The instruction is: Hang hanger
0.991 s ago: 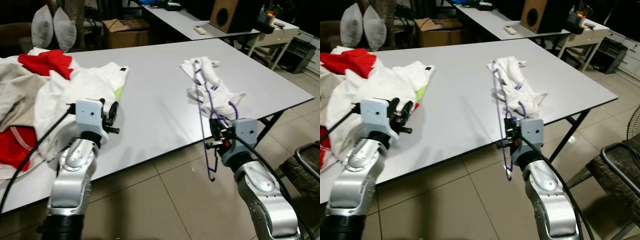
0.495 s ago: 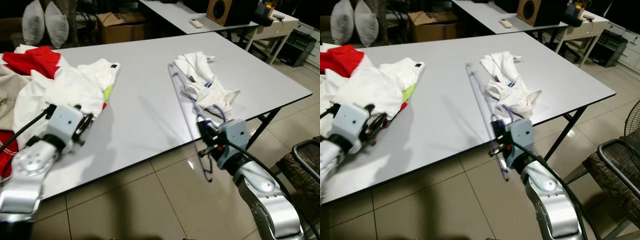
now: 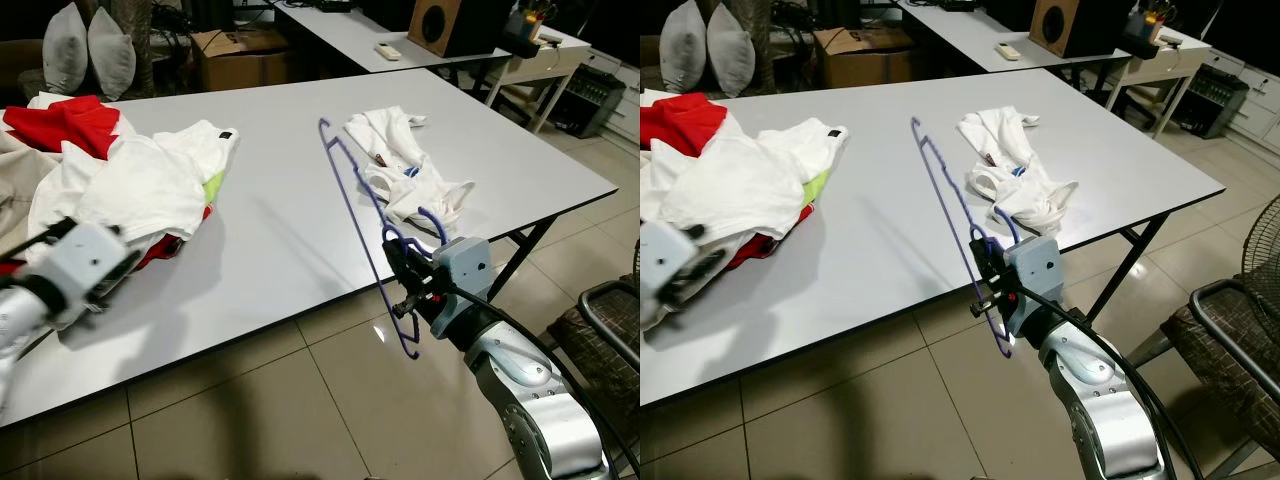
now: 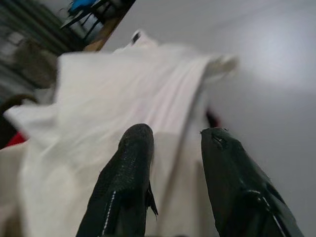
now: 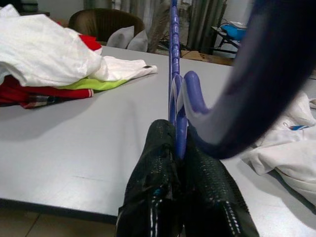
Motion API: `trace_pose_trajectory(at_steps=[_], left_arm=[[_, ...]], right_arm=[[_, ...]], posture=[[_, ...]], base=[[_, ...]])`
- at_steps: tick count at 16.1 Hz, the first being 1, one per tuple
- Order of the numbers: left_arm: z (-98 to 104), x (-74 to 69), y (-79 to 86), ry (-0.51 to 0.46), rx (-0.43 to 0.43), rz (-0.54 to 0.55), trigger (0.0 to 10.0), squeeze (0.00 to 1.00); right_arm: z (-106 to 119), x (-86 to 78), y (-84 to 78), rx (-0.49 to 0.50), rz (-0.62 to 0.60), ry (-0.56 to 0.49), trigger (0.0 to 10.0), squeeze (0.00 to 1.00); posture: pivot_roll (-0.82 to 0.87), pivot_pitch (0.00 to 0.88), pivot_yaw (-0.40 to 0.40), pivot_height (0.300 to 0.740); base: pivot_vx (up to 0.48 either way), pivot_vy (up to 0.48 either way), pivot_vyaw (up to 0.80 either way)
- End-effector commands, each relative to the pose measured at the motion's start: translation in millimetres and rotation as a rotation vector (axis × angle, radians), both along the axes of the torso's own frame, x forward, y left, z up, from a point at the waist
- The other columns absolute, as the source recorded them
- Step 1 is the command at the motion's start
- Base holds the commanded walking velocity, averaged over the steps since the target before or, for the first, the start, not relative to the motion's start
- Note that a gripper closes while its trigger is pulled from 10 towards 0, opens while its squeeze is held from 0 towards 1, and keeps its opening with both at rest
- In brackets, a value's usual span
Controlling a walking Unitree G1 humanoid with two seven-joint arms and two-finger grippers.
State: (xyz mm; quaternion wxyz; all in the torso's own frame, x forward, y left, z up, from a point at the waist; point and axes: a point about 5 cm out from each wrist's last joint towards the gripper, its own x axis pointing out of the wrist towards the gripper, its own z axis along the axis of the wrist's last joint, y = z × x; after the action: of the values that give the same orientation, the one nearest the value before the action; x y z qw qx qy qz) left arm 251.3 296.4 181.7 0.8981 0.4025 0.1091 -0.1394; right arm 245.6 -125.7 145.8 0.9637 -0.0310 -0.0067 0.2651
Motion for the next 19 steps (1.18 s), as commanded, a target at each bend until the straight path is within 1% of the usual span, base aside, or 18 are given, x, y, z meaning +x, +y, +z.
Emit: trace_pose_trajectory(at_steps=[1,2,3,4,5,7,8,11,12,15,17,18,19], left_arm=[[1,0.2,1.8,-0.009,0.021,0.004,10.0,0.00],[-1,0.8,1.7,-0.007,0.020,0.008,10.0,0.00],[-2,2.0,1.0,-0.018,0.021,0.014,8.4,0.00],[-3,2.8,0.6,-0.027,0.023,0.018,8.4,0.00],[-2,6.3,2.2,-0.066,0.052,0.031,0.0,0.00],[-1,8.3,1.9,-0.089,0.036,0.032,0.0,0.00],[-2,8.3,1.5,-0.084,0.029,0.028,0.0,0.00],[-4,8.5,3.2,-0.081,0.067,0.034,0.0,0.00],[-7,8.9,3.8,-0.078,0.093,0.026,0.0,0.00],[-8,10.1,5.3,-0.087,0.118,0.034,0.0,0.00],[-2,15.4,1.6,-0.128,0.080,0.031,0.0,0.00],[2,19.2,-4.6,-0.142,0.025,0.017,0.0,0.00],[2,19.2,-4.6,-0.142,0.025,0.017,0.0,0.00]], right_arm=[[1,-0.4,0.2,0.001,0.008,0.005,10.0,0.00],[1,0.5,1.2,-0.001,0.004,-0.004,10.0,0.00],[1,1.1,1.8,-0.001,0.001,-0.010,10.0,0.00],[1,1.4,2.3,-0.002,-0.001,-0.015,10.0,0.00],[1,1.5,1.7,-0.010,-0.006,-0.026,10.0,0.00],[1,1.9,1.3,-0.017,-0.009,-0.030,10.0,0.00],[1,1.9,1.3,-0.019,-0.008,-0.031,10.0,0.00],[1,2.4,2.2,-0.026,-0.001,-0.033,10.0,0.00],[1,2.8,2.6,-0.028,0.003,-0.035,10.0,0.00],[0,3.5,3.2,-0.028,0.005,-0.036,10.0,0.00],[1,3.9,4.1,-0.025,0.016,-0.033,10.0,0.00],[0,2.2,5.5,-0.007,0.059,-0.012,10.0,0.00],[0,2.2,5.5,-0.007,0.059,-0.012,10.0,0.00]], posture=[[-0.10,0.007,-0.085,0.740],[-0.10,0.005,-0.085,0.740],[-0.10,0.004,-0.085,0.740],[-0.10,0.004,-0.085,0.740],[-0.10,0.001,-0.084,0.740],[-0.10,0.000,-0.085,0.740],[-0.10,0.000,-0.086,0.740],[-0.10,0.000,-0.091,0.740],[-0.10,0.000,-0.093,0.740],[-0.10,0.000,-0.093,0.740],[-0.10,0.000,-0.092,0.740],[-0.10,0.000,-0.094,0.740],[-0.10,0.000,-0.094,0.740]], base=[[0.000,0.000,0.00],[0.000,0.000,0.00],[0.000,0.000,0.00],[0.000,0.000,0.00],[0.000,0.000,0.00],[0.000,0.000,0.00],[0.000,0.000,0.00],[0.000,0.000,0.00],[0.000,0.000,0.00],[0.000,0.000,0.00],[0.000,0.000,0.00],[0.000,0.000,0.00],[0.000,0.000,0.00]])
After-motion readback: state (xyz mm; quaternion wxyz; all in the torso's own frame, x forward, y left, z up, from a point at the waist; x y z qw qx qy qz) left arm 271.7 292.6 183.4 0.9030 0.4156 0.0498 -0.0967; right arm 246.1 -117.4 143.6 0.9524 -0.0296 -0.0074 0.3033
